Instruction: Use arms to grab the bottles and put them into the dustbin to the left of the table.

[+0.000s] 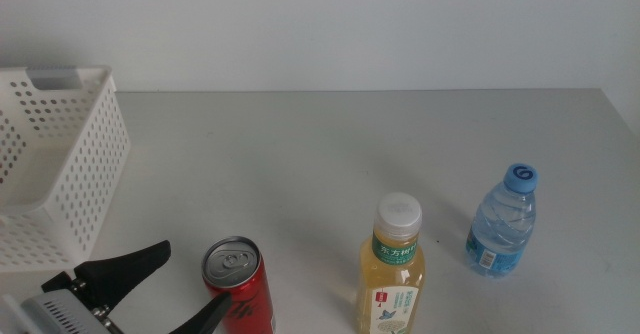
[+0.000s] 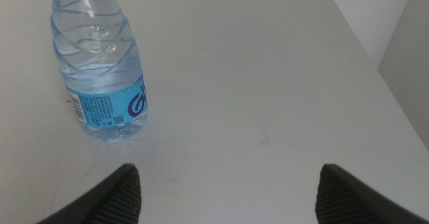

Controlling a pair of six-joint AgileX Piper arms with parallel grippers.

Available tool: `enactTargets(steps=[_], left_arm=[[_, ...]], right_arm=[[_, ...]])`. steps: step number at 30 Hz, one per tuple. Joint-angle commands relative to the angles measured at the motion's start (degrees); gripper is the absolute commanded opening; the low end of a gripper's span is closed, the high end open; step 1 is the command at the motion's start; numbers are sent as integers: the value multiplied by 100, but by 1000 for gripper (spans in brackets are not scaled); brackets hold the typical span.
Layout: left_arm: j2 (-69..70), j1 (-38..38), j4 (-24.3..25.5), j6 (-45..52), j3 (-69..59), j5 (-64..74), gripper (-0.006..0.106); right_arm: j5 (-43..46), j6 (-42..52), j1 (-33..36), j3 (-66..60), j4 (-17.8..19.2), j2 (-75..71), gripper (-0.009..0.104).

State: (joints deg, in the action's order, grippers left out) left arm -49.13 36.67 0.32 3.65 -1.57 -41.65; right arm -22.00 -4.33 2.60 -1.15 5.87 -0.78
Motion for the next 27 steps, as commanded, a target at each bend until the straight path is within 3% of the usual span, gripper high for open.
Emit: enactTargets(steps=[1, 9, 27], left_arm=[[3, 43, 62, -129, -25, -396, 87], [-618, 43, 358, -405, -25, -783, 87], [-3122, 43, 250, -589, -25, -3372, 87]], right_arm=[[360, 73, -30, 3, 66, -126, 67], [360, 73, -30, 3, 66, -126, 67], [360, 73, -30, 3, 66, -126, 67]])
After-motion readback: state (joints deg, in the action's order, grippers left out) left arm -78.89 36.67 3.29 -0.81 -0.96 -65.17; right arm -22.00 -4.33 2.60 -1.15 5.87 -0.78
